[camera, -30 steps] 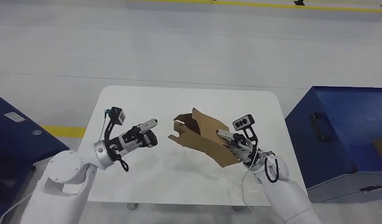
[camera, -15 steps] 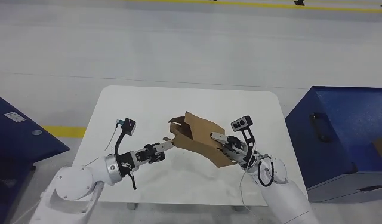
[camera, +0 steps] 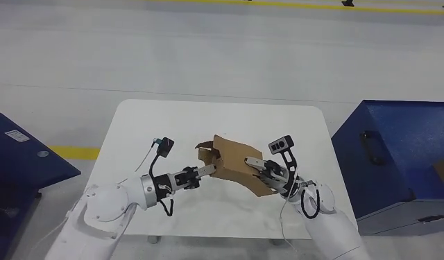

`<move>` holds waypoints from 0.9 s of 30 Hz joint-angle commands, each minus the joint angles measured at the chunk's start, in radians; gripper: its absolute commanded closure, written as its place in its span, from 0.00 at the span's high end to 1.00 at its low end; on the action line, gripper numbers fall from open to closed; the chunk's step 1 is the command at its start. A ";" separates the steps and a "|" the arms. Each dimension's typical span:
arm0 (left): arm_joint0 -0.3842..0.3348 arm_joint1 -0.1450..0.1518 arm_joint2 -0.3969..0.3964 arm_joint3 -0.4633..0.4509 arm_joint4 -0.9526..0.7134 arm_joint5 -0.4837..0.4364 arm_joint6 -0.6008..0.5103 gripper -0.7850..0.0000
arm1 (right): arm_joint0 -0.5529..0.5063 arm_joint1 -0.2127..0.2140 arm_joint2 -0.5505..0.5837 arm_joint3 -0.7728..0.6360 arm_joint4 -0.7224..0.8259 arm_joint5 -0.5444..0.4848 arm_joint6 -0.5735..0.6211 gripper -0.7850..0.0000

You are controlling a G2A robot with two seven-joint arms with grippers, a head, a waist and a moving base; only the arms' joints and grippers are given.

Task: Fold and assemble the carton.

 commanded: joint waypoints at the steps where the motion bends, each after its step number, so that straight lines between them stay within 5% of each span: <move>1: -0.008 -0.001 0.012 0.005 0.004 0.005 -0.001 1.00 | 0.003 0.000 0.003 0.004 -0.008 0.002 0.006 0.00; 15: 0.008 0.006 -0.065 0.007 -0.113 -0.049 0.024 1.00 | 0.007 -0.004 0.015 0.020 0.030 0.053 0.006 0.00; 21: 0.041 0.016 -0.151 0.013 -0.143 -0.059 0.054 1.00 | -0.007 -0.012 0.022 0.015 0.179 0.158 0.013 0.00; 27: 0.059 0.021 -0.145 -0.003 -0.094 -0.063 0.051 1.00 | -0.003 -0.021 0.006 0.027 0.226 0.216 0.039 0.00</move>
